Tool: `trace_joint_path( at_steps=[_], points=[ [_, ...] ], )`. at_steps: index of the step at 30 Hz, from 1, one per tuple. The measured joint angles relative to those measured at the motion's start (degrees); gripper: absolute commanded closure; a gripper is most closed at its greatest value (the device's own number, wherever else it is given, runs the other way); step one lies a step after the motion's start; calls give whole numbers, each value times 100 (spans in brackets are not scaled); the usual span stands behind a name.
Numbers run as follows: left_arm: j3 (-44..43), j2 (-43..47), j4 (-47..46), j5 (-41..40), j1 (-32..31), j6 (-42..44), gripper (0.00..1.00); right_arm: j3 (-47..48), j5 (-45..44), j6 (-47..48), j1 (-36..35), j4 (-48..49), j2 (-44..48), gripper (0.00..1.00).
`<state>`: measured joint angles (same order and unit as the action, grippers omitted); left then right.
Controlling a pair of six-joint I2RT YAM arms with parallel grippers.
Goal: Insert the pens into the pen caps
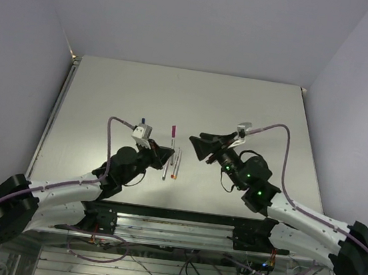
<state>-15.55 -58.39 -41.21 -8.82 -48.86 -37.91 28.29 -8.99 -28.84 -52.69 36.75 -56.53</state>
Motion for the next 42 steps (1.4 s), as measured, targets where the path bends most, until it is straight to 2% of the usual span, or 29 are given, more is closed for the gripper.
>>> trace_joint_path(
  at_steps=[6, 11, 16, 22, 32, 42],
  points=[
    [-1019, -426, 1725, -743, 326, 339, 93, 7, -1106, 48, 2, -922, 774, 50],
    [-2103, -1519, 2640, -1032, 1019, 557, 93, 2, -2002, -208, 2, -1860, 1036, 51],
    [-2990, -2736, 3508, -1158, 1360, 667, 93, 4, -2660, -586, 2, -2828, 1054, 51],
    [-3709, -3759, 4210, -1314, 1475, 785, 93, 4, -2898, -811, 2, -3244, 1054, 51],
    [-4151, -4275, 4778, -1851, 1576, 898, 92, 4, -2914, -951, 2, -3342, 1010, 51],
    [-4192, -4398, 5040, -2076, 1593, 855, 66, 2, -2802, -973, 0, -3320, 824, 51]
  ],
)
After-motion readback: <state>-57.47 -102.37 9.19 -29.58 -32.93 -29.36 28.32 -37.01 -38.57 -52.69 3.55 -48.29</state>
